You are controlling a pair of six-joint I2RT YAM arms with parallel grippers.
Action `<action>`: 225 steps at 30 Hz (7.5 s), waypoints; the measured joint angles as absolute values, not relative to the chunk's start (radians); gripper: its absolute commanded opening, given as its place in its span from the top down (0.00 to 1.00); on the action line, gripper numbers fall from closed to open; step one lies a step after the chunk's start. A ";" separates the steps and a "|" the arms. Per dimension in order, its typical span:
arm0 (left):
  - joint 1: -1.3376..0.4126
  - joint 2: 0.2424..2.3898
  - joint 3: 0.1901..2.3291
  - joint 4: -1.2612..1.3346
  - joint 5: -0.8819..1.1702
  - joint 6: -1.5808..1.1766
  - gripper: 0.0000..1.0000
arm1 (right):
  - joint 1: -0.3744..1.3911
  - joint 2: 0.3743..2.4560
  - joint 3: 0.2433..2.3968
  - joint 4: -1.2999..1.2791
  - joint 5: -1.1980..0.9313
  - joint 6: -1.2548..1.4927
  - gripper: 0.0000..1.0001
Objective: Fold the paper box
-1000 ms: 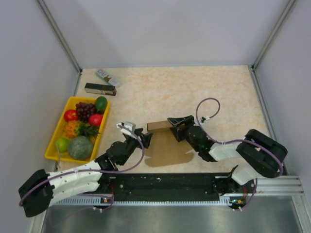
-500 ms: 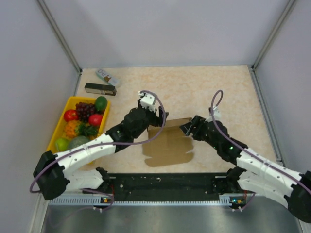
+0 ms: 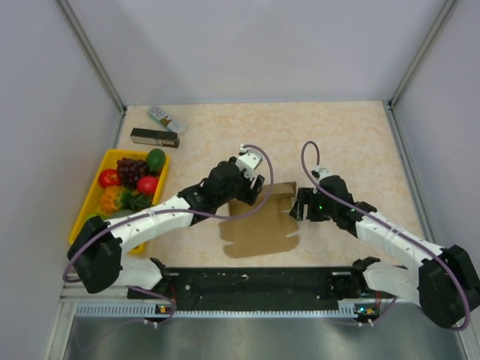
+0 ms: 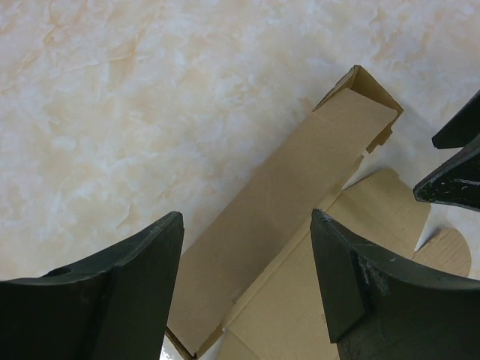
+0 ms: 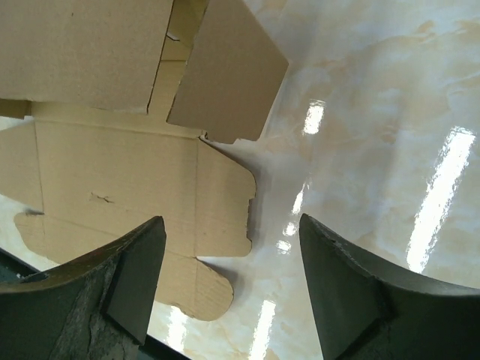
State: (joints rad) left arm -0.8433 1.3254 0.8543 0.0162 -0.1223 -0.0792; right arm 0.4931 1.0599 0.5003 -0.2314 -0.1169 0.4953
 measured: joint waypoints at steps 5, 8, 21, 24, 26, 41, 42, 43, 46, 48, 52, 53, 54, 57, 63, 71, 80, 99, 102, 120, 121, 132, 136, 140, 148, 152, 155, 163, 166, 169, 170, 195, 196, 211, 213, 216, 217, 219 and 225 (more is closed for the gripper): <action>-0.839 1.412 0.913 -0.003 -0.085 -0.052 0.30 | 0.493 1.084 0.501 -0.186 -0.130 0.452 0.28; -0.839 1.454 0.935 -0.023 -0.070 -0.050 0.32 | 0.493 1.125 0.526 -0.167 -0.130 0.436 0.29; -0.839 1.520 1.005 -0.074 -0.041 -0.053 0.36 | 0.493 1.177 0.590 -0.167 -0.052 0.364 0.73; -0.839 1.530 1.041 -0.081 -0.033 -0.070 0.36 | 0.493 1.182 0.591 -0.168 -0.038 0.359 0.81; -0.840 1.545 1.073 -0.081 -0.028 -0.084 0.36 | 0.493 1.186 0.591 -0.169 -0.029 0.355 0.85; -0.925 1.732 1.289 -0.142 -0.153 -0.187 0.39 | 0.493 1.009 0.514 -0.099 -0.061 0.418 0.45; -0.928 1.729 1.278 -0.130 -0.161 -0.204 0.39 | 0.493 0.984 0.491 -0.077 -0.073 0.432 0.45; -0.928 1.724 1.266 -0.125 -0.167 -0.215 0.38 | 0.495 0.974 0.478 -0.060 -0.077 0.441 0.45; -0.925 1.682 1.194 -0.104 -0.182 -0.257 0.36 | 0.515 0.983 0.464 -0.025 -0.060 0.456 0.45; -0.921 1.647 1.149 -0.093 -0.185 -0.282 0.35 | 0.542 1.005 0.464 -0.002 -0.028 0.454 0.45; -0.907 1.586 1.100 -0.053 -0.184 -0.327 0.34 | 0.609 1.040 0.464 0.022 0.079 0.442 0.46; -0.904 1.576 1.093 -0.044 -0.183 -0.337 0.33 | 0.622 1.042 0.464 0.028 0.104 0.437 0.48; -0.900 1.563 1.084 -0.030 -0.179 -0.346 0.32 | 0.634 1.044 0.464 0.041 0.136 0.430 0.49; -0.889 1.546 1.070 -0.003 -0.168 -0.367 0.31 | 0.648 1.053 0.464 0.091 0.217 0.418 0.52; -0.868 1.559 1.079 0.005 -0.140 -0.388 0.32 | 0.648 1.081 0.410 0.218 0.296 0.388 0.61; -0.864 1.746 1.264 -0.076 -0.120 -0.359 0.35 | 0.648 1.109 0.405 0.259 0.321 0.365 0.76; -0.864 1.848 1.380 -0.169 -0.067 -0.297 0.40 | 0.648 1.115 0.399 0.311 0.340 0.340 1.00; -0.874 1.876 1.415 -0.304 -0.029 -0.243 0.45 | 0.648 1.113 0.385 0.328 0.340 0.357 1.00; -0.886 1.890 1.428 -0.308 -0.055 -0.227 0.49 | 0.641 1.106 0.385 0.316 0.333 0.396 0.92; -0.898 1.922 1.431 -0.277 -0.094 -0.183 0.66 | 0.517 1.164 0.447 0.181 0.202 0.432 0.75; -0.898 1.922 1.431 -0.277 -0.094 -0.184 0.66 | 0.512 1.176 0.455 0.178 0.208 0.426 0.75; -0.898 1.922 1.430 -0.260 -0.094 -0.178 0.78 | 0.492 1.305 0.519 0.231 0.271 0.419 0.61; -0.899 1.922 1.428 -0.255 -0.094 -0.176 0.83 | 0.486 1.341 0.524 0.233 0.292 0.420 0.59; -0.899 1.922 1.423 -0.243 -0.093 -0.176 0.88 | 0.485 1.371 0.539 0.245 0.278 0.420 0.59; -0.899 1.922 1.419 -0.232 -0.082 -0.178 1.00 | 0.477 1.378 0.559 0.216 0.250 0.433 0.45; -0.899 1.922 1.419 -0.231 -0.083 -0.181 1.00 | 0.474 1.301 0.561 0.115 0.213 0.476 0.34; -0.899 1.922 1.419 -0.231 -0.083 -0.183 1.00 | 0.474 1.163 0.530 0.047 0.175 0.502 0.30; -0.899 1.922 1.417 -0.227 -0.087 -0.186 1.00 | 0.447 0.933 0.425 -0.025 -0.015 0.583 0.56; -0.899 1.922 1.417 -0.227 -0.088 -0.188 1.00 | 0.441 0.991 0.418 -0.013 -0.081 0.609 0.69; -0.899 1.922 1.415 -0.226 -0.088 -0.188 1.00 | 0.398 1.077 0.402 0.078 -0.154 0.638 0.72; -0.899 1.922 1.415 -0.225 -0.089 -0.188 1.00 | 0.367 1.111 0.391 0.122 -0.183 0.653 0.71; -0.901 1.912 1.391 -0.189 -0.090 -0.211 1.00 | 0.259 1.538 0.369 0.577 -0.479 0.787 0.64; -0.901 1.912 1.391 -0.188 -0.090 -0.211 1.00 | 0.259 1.545 0.369 0.590 -0.487 0.793 0.64; -0.903 1.909 1.385 -0.183 -0.094 -0.211 1.00 | 0.279 1.559 0.340 0.718 -0.551 0.896 0.80; -0.903 1.909 1.385 -0.183 -0.094 -0.212 1.00 | 0.289 1.559 0.340 0.718 -0.551 0.902 0.80; -0.903 1.909 1.385 -0.183 -0.094 -0.212 1.00 | 0.315 1.559 0.340 0.718 -0.545 0.913 0.80; -0.903 1.909 1.385 -0.183 -0.094 -0.212 1.00 | 0.327 1.559 0.340 0.718 -0.540 0.915 0.81; -0.903 1.909 1.385 -0.183 -0.094 -0.212 1.00 | 0.348 1.559 0.340 0.717 -0.527 0.920 0.83; -0.903 1.908 1.383 -0.182 -0.096 -0.215 1.00 | 0.380 1.564 0.340 0.733 -0.479 0.955 0.83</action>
